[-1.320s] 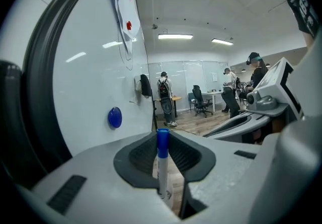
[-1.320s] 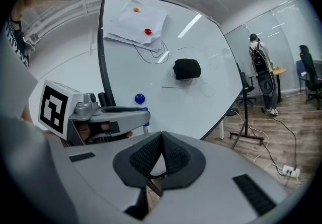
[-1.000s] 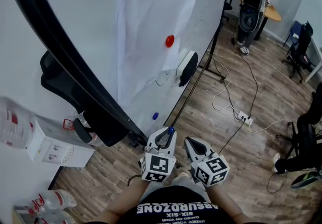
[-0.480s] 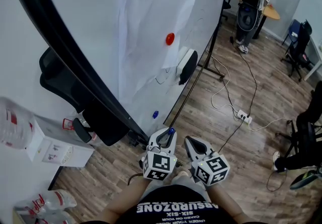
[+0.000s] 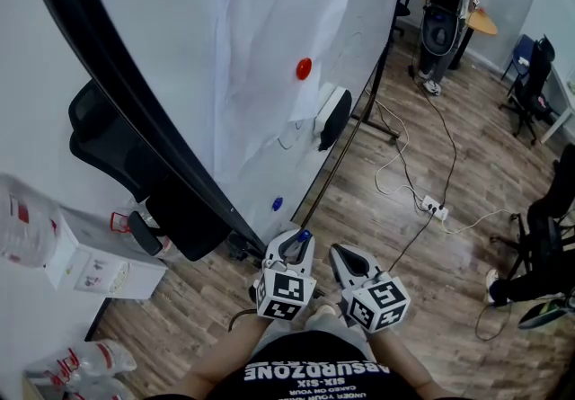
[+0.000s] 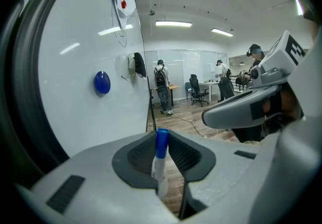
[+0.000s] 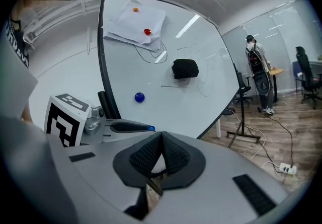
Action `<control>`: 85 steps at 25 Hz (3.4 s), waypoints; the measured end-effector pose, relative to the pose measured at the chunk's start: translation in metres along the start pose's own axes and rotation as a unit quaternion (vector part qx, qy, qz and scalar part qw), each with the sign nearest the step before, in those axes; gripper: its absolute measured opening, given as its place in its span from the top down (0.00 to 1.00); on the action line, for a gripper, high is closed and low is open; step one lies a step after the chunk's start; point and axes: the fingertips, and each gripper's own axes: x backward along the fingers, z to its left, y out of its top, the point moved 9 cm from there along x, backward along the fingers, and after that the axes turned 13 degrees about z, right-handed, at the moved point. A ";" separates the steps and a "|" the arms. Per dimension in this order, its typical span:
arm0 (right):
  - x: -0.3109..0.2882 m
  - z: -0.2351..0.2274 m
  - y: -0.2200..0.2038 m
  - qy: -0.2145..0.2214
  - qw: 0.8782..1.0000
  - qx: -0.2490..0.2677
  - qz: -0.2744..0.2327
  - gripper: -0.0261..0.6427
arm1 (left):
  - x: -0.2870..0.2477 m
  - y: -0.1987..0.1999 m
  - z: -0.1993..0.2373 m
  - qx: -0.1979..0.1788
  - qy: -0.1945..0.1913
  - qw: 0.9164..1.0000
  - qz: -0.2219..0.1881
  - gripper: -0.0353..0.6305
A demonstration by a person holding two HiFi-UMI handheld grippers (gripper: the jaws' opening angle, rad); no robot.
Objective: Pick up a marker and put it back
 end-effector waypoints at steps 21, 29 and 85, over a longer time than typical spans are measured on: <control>0.006 0.007 -0.004 -0.011 1.000 -0.005 -0.002 0.97 | 0.007 0.007 -0.002 0.000 -0.012 1.000 -0.005 0.80; 0.008 0.012 -0.008 -0.014 1.000 -0.005 -0.005 0.97 | 0.020 0.014 0.000 0.009 -0.016 0.999 -0.033 0.79; 0.029 0.074 -0.015 0.003 0.998 0.026 -0.052 0.97 | 0.089 -0.018 -0.004 0.078 -0.045 0.993 -0.070 0.94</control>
